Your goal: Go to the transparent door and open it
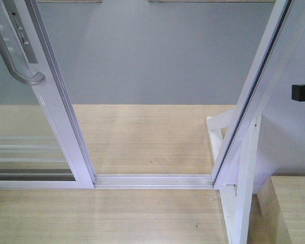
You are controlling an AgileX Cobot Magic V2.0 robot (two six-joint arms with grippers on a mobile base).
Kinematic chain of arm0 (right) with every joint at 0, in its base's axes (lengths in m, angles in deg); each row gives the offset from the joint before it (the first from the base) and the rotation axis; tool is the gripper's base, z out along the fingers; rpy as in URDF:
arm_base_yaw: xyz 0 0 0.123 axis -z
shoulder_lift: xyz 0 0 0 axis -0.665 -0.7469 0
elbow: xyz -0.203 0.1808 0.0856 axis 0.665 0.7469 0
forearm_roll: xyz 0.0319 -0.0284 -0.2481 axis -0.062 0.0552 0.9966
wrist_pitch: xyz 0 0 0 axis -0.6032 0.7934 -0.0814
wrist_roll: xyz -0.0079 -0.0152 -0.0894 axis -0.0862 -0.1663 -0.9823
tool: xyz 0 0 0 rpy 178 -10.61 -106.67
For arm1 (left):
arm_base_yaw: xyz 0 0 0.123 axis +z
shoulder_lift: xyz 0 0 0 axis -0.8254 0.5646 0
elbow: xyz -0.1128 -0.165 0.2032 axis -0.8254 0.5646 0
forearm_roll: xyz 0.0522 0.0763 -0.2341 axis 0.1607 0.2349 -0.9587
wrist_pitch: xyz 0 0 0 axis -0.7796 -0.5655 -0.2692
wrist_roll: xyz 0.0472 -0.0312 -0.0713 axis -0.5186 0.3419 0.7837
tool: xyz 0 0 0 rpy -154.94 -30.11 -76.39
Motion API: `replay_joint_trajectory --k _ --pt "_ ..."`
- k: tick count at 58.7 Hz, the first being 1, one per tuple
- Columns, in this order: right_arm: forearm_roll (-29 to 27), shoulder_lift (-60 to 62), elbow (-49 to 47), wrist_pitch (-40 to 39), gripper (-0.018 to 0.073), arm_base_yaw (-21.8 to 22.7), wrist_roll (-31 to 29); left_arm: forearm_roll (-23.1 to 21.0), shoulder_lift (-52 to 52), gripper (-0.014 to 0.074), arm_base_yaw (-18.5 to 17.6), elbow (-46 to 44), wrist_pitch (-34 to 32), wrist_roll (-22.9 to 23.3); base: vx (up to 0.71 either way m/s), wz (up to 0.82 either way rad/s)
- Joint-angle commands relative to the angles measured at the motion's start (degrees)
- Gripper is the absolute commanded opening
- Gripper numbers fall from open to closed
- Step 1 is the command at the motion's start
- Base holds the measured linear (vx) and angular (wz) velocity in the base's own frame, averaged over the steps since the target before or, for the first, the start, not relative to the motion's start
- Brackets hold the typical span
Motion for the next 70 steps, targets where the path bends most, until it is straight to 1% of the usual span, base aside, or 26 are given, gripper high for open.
replay_joint_trajectory --k 1,15,18,22,27,38,41,45,51,55,61,67,70 --pt "0.94 0.70 -1.51 -3.53 0.0206 0.27 -0.32 -0.86 -0.89 0.0407 -0.12 -1.61 -2.71 0.10 0.00 0.00" --pt "0.94 0.70 -1.51 -3.53 0.0208 0.27 -0.32 -0.54 -0.78 0.0407 -0.12 -1.61 -1.65 -0.06 0.00 0.00" --pt "0.94 0.70 -1.51 -3.53 0.0208 0.27 -0.32 0.66 -0.78 0.0399 0.00 -1.52 -2.14 0.17 0.00 0.00" --pt "0.94 0.70 -1.51 -3.59 0.0208 0.27 -0.32 0.77 -0.78 0.0376 0.00 -1.29 -2.14 0.18 0.00 0.00" --pt "0.94 0.70 -1.51 -3.54 0.0208 0.27 -0.32 2.14 -3.16 0.0294 0.00 0.58 -3.90 0.38 0.00 0.00" --pt "0.86 0.70 -1.51 -3.54 0.0208 0.27 -0.32 8.34 -14.09 -0.0008 0.10 13.98 -17.46 9.48 0.00 0.00" --pt "0.86 0.70 -1.51 -3.54 0.0208 0.27 -0.32 9.05 -17.73 -0.0009 0.33 18.17 -20.38 11.23 0.00 0.00" --pt "0.86 0.70 -1.51 -3.54 0.0208 0.27 -0.32 9.67 -22.09 -0.0007 1.48 22.77 -22.47 11.99 0.00 0.00" --pt "0.86 0.70 -1.51 -3.54 0.0208 0.27 -0.32 9.78 -27.81 -0.0005 4.05 28.06 -22.85 11.93 0.00 0.00" --pt "0.86 0.70 -1.51 -3.54 0.0208 0.27 -0.32 10.07 -31.40 -0.0004 4.94 31.23 -22.85 11.61 0.00 0.00" --pt "0.86 0.70 -1.51 -3.54 0.0208 0.27 -0.32 12.81 -36.98 -0.0003 4.95 35.35 -22.96 11.61 0.00 0.00" --pt "0.86 0.70 -1.51 -3.54 0.0208 0.27 -0.32 14.34 -42.11 -0.0003 4.95 39.97 -23.72 11.79 0.00 0.00" --pt "0.86 0.70 -1.51 -3.54 0.0208 0.27 -0.32 14.26 -44.59 -0.0003 4.95 42.75 -24.98 12.14 0.00 0.00"
